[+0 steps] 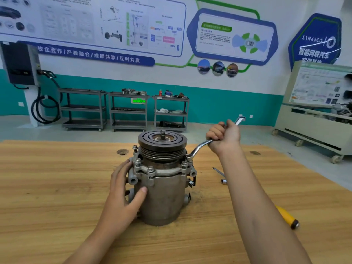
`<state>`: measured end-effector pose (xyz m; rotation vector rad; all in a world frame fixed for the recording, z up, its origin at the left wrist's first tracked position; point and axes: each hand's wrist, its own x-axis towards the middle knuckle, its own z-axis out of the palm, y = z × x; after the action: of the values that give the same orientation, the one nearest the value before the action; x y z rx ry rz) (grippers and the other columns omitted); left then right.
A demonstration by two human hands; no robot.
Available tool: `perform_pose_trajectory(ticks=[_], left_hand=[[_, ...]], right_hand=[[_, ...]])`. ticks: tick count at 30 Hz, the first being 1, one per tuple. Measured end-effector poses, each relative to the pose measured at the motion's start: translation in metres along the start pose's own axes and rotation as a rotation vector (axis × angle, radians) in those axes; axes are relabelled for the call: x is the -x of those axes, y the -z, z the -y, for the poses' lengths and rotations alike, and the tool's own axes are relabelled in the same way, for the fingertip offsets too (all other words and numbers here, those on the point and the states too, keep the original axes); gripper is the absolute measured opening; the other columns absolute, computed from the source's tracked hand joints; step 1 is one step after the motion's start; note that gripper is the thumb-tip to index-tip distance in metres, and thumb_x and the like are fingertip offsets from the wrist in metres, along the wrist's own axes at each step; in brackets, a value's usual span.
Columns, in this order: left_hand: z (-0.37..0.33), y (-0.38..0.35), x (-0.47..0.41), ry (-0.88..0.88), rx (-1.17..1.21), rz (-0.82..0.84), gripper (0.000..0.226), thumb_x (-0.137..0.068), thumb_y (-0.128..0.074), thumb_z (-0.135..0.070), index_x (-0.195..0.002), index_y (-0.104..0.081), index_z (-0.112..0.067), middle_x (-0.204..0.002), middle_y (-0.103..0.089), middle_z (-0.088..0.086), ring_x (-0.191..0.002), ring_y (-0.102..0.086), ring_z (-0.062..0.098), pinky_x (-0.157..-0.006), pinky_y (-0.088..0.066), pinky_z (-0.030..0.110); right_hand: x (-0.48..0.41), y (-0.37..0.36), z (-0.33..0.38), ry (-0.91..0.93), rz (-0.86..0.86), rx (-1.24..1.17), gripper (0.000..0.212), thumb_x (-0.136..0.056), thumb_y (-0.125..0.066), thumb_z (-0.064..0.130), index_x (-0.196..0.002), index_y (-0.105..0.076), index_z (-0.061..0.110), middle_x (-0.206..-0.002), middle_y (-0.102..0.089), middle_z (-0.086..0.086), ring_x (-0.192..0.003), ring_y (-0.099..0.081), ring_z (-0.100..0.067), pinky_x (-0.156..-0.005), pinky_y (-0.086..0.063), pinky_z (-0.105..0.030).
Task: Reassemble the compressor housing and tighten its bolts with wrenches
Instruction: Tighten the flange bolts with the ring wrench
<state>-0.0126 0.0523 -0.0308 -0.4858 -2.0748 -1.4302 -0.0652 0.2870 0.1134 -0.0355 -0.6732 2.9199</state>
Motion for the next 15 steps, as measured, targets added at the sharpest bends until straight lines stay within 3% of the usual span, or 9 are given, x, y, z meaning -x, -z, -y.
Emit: perform_pose_trajectory(ticks=[8,15], left_hand=[[0.004,0.000,0.000,-0.017,0.010,0.009,0.063,-0.075,-0.056,-0.032,-0.127,-0.026,-0.053,-0.128,-0.020,-0.050,-0.132,-0.029,0.004,-0.105,-0.037,0.051],[0.003,0.000,-0.001,-0.033,0.017,0.002,0.062,-0.078,-0.059,-0.029,-0.127,-0.026,-0.051,-0.129,-0.020,-0.048,-0.132,-0.031,0.008,-0.105,-0.037,0.051]], right_hand=[[-0.028,0.012,-0.014,-0.254,0.068,-0.001,0.062,-0.100,-0.035,0.025,-0.040,-0.036,0.012,-0.031,-0.022,0.005,-0.021,-0.021,-0.008,-0.026,-0.017,-0.015],[-0.031,0.002,-0.001,-0.218,0.096,0.113,0.069,-0.101,-0.033,0.027,-0.033,-0.037,0.013,-0.031,-0.022,0.006,-0.021,-0.020,-0.008,-0.024,-0.016,-0.017]])
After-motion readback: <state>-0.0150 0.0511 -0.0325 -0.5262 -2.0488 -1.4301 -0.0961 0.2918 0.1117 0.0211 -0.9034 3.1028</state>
